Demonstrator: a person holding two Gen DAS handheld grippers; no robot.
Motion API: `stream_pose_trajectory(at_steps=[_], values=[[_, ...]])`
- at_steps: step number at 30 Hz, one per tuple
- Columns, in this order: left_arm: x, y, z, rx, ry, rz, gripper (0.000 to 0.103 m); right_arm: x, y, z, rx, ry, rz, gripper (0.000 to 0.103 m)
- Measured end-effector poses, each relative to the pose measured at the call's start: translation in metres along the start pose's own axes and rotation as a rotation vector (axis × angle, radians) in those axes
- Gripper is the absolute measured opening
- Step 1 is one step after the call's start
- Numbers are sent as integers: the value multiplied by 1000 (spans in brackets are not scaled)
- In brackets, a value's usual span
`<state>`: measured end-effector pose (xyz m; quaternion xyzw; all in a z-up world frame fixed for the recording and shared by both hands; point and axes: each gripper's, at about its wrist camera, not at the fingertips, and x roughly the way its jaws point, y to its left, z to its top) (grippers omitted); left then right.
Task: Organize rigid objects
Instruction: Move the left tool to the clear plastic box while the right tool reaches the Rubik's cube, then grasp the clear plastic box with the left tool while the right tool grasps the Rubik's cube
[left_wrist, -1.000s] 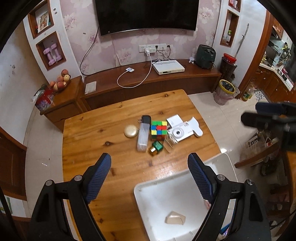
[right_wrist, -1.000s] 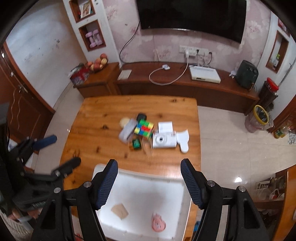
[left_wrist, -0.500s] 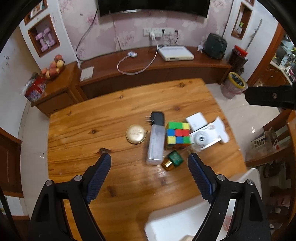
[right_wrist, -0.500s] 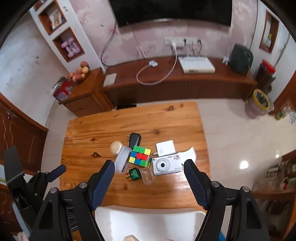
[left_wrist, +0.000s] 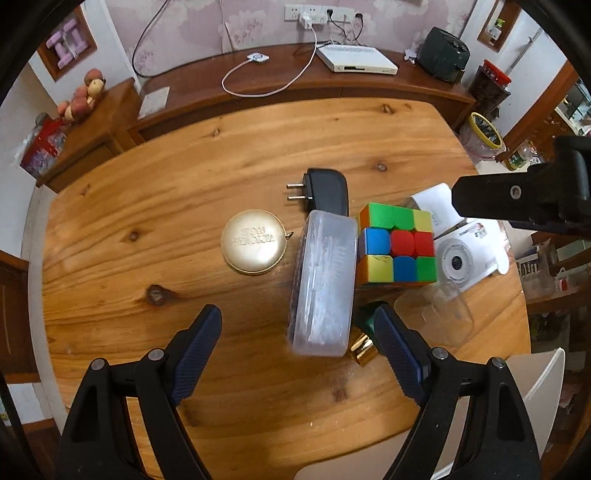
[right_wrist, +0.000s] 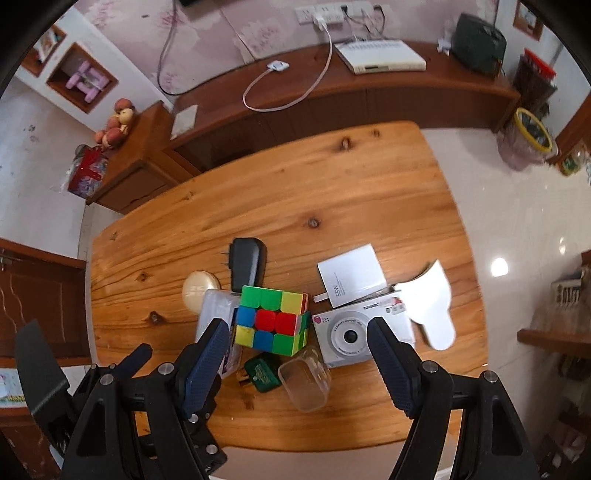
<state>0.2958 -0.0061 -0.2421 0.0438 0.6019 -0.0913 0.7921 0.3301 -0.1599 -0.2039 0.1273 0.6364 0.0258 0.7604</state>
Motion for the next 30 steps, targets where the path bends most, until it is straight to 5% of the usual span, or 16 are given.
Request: stream_pose_trajectory(at_steps=[12, 16, 30], values=[[30, 8, 5, -71, 35, -28, 67, 39, -7, 10, 64, 63, 41, 78], [34, 8, 4, -87, 36, -45, 45, 50, 1, 12, 51, 83, 41, 78], [14, 49, -19, -226, -9, -30, 39, 83, 32, 7, -30, 138, -52, 78]])
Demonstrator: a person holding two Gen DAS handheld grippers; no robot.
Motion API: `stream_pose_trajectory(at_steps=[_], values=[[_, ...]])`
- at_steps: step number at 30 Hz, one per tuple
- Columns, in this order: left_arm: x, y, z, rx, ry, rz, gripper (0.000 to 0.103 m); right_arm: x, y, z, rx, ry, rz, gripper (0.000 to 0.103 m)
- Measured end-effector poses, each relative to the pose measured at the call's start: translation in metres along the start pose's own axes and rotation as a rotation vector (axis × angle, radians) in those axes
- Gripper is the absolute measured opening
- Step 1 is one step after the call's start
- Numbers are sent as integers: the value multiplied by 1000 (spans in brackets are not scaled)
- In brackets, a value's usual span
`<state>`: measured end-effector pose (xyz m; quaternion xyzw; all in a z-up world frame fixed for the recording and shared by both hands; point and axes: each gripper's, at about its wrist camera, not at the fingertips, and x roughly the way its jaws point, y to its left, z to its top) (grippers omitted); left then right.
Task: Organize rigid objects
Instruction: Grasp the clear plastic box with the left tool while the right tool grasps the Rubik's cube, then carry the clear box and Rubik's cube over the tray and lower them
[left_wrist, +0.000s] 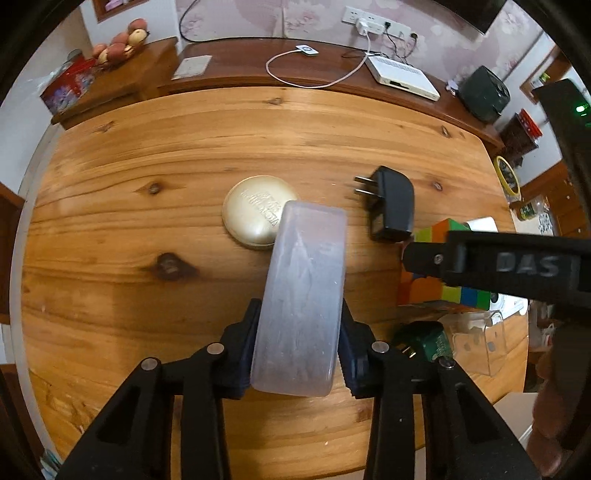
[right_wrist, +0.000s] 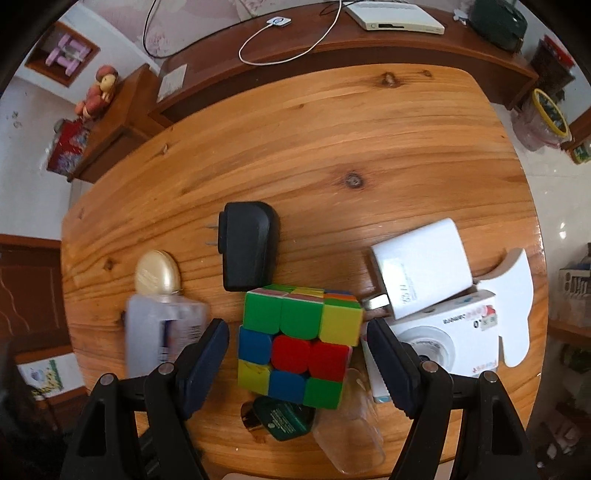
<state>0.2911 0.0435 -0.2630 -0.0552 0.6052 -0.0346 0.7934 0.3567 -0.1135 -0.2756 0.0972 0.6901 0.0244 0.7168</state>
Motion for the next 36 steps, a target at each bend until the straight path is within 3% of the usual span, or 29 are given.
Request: stream_pose_trajectory(at_steps=[6, 11, 22, 28, 36], values=[[-11, 12, -5, -31, -14, 9, 37, 8, 17, -1, -68, -3, -123, 61], [-26, 14, -10, -42, -28, 4, 37, 2, 15, -10, -89, -34, -122, 58], [-85, 2, -31, -34, -98, 9, 37, -79, -3, -51, -84, -211, 33, 57], [-137, -12, -51, -13, -169, 7, 37, -140, -16, -94, -97, -315, 130, 57], [-199, -38, -89, 36, -235, 38, 37, -201, -36, -147, -126, -426, 184, 57]])
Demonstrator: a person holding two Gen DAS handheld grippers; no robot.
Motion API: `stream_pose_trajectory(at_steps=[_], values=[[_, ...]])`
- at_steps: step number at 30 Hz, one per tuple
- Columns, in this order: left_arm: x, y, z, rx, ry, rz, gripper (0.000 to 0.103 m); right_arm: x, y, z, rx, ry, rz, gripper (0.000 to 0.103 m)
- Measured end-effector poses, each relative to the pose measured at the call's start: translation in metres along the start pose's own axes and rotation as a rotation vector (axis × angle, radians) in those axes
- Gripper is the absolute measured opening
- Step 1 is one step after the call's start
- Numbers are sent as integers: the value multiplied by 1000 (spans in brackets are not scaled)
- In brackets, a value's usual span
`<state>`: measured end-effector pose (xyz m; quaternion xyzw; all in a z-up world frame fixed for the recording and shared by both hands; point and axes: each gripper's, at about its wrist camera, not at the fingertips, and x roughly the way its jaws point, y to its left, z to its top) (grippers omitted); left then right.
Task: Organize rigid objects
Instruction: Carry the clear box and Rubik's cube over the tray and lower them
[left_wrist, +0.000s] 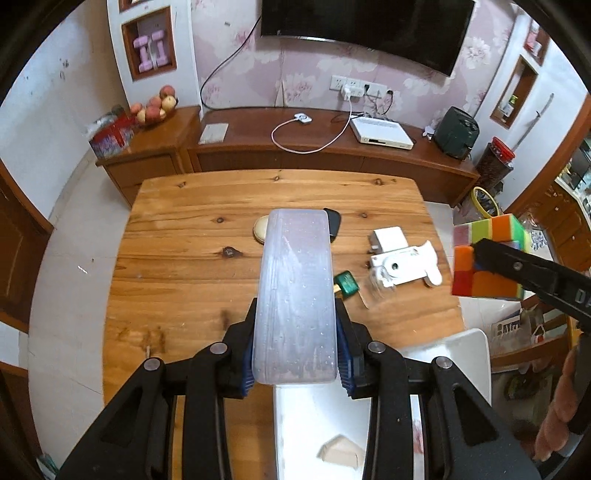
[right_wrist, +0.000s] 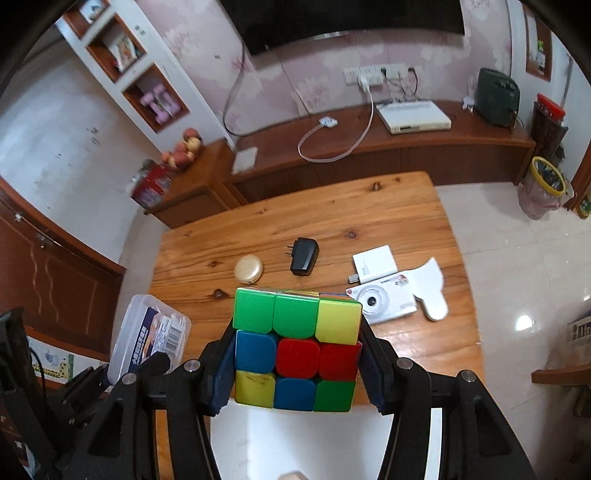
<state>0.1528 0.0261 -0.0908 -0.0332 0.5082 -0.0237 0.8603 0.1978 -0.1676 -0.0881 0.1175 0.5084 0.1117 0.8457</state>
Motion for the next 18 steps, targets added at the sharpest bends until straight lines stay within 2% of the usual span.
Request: stream_pose_trajectory(at_steps=[4, 8, 13, 18], values=[[-30, -14, -16, 20, -26, 1, 37, -52, -6, -22, -43, -58, 10, 57], [-49, -28, -33, 44, -38, 1, 37, -84, -9, -45, -83, -91, 8, 57], [-62, -44, -54, 78, -50, 19, 37, -105, -14, -79, -134, -101, -16, 57], [-60, -58, -75, 114, -40, 34, 37, -106, -18, -113, -178, -68, -33, 57]])
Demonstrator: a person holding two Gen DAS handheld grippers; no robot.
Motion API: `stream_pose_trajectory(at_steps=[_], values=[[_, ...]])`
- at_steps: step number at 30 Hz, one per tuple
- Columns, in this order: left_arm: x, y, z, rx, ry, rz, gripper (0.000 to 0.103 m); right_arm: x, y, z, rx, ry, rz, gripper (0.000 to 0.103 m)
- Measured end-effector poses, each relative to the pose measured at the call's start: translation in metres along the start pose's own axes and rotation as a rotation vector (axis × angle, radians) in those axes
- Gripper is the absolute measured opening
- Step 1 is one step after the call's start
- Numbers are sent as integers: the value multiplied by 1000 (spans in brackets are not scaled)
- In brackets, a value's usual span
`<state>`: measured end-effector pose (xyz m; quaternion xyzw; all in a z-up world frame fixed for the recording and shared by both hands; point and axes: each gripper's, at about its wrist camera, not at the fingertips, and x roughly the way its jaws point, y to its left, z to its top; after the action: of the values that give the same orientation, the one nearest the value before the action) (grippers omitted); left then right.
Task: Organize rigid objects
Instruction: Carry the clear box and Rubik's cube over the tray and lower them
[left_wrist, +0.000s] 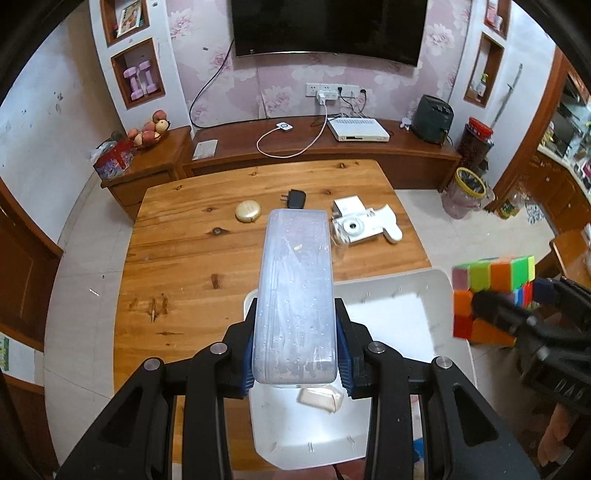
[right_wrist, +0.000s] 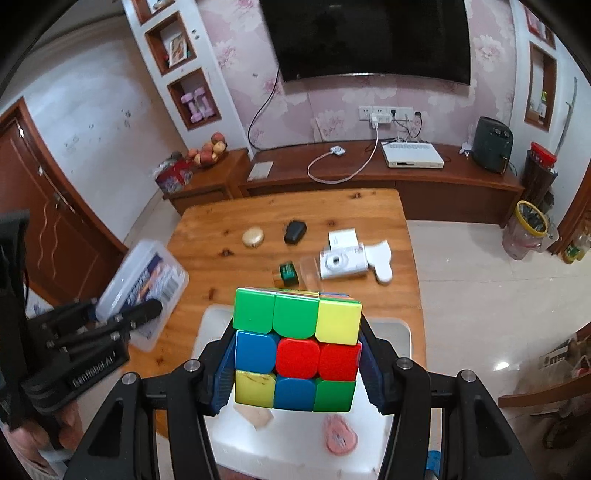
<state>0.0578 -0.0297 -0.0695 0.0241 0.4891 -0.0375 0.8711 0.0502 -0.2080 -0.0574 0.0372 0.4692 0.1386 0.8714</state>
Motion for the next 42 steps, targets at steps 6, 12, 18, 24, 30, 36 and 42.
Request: stream_pose_trajectory(at_steps=[6, 12, 18, 24, 30, 36, 42], values=[[21, -14, -26, 17, 66, -7, 37, 20, 0, -43, -23, 93, -9, 57], [46, -26, -50, 39, 121, -2, 37, 51, 0, -83, -26, 200, -31, 57], [74, -33, -67, 46, 172, -9, 37, 78, -6, -104, -23, 270, -57, 57], [105, -38, -84, 69, 231, -8, 37, 110, -9, -120, -25, 347, -69, 57], [125, -42, -94, 88, 272, -22, 37, 133, -7, -130, -42, 406, -78, 57], [139, -44, -97, 96, 295, -27, 37, 152, -8, -139, -49, 465, -73, 58], [146, -43, -97, 96, 305, -25, 38, 154, -2, -138, -80, 473, -69, 60]])
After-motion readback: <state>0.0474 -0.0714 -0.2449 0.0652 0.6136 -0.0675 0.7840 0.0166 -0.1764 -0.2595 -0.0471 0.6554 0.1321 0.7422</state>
